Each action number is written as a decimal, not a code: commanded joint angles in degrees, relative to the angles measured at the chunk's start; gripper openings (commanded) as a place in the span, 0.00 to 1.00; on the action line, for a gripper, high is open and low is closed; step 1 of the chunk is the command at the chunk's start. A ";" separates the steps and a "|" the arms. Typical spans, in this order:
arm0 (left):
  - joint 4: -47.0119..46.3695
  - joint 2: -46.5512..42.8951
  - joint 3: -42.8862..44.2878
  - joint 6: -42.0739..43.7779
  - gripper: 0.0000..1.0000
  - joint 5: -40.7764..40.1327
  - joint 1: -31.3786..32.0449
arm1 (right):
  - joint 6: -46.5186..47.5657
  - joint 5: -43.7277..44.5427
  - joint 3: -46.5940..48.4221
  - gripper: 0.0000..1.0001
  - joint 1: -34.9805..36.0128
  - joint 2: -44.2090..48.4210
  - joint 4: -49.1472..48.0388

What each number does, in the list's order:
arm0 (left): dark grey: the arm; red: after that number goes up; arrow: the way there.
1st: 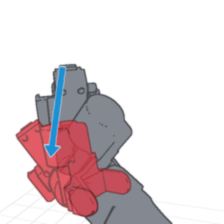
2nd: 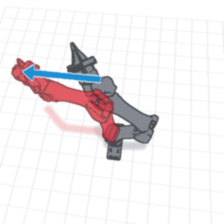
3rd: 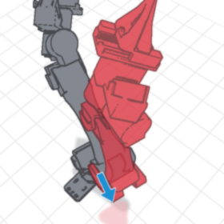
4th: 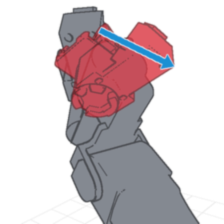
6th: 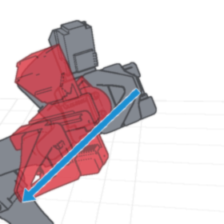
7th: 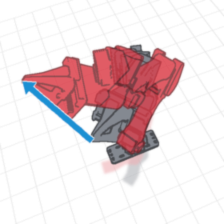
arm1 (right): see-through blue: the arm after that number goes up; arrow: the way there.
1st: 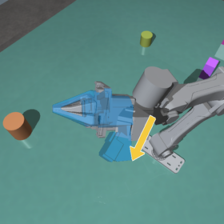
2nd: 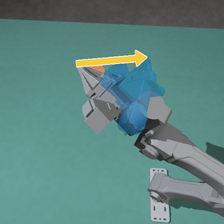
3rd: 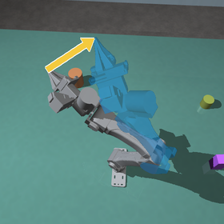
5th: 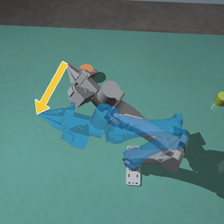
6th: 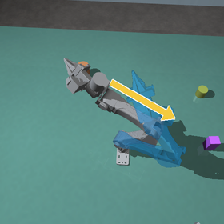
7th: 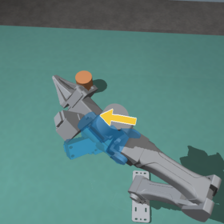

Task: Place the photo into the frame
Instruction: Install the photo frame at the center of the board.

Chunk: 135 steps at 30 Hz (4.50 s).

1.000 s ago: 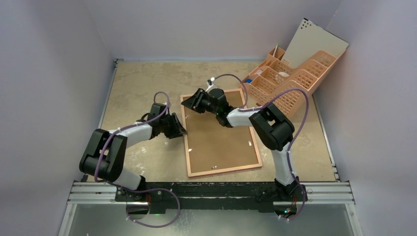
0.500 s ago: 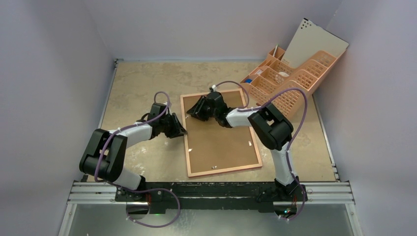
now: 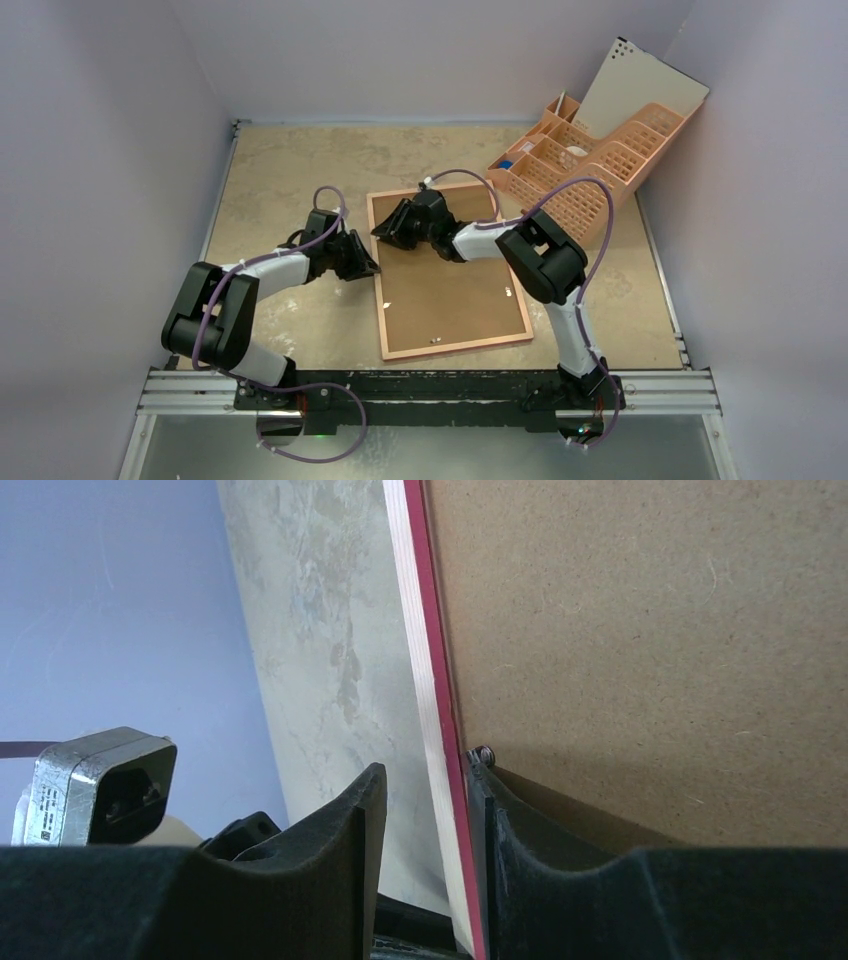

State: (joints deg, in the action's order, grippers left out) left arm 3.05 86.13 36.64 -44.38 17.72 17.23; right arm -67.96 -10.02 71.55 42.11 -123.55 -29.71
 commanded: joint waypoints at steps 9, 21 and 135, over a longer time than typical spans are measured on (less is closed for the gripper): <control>1.94 0.97 -1.75 1.15 0.22 -3.04 -0.27 | 0.24 -0.79 0.20 0.42 0.52 -1.48 -4.98; 3.23 -3.81 -1.95 1.19 0.39 -3.20 -0.36 | 6.18 -1.50 -9.94 0.57 -0.16 15.06 -7.50; 1.27 -15.22 -11.24 2.80 0.54 3.25 -0.27 | 23.20 10.70 -42.34 0.41 -18.28 57.59 44.50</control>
State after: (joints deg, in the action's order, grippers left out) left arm 3.57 73.58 26.35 -42.37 23.18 17.26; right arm -43.20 3.42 30.65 23.62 -67.59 15.66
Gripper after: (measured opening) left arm 0.531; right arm 0.392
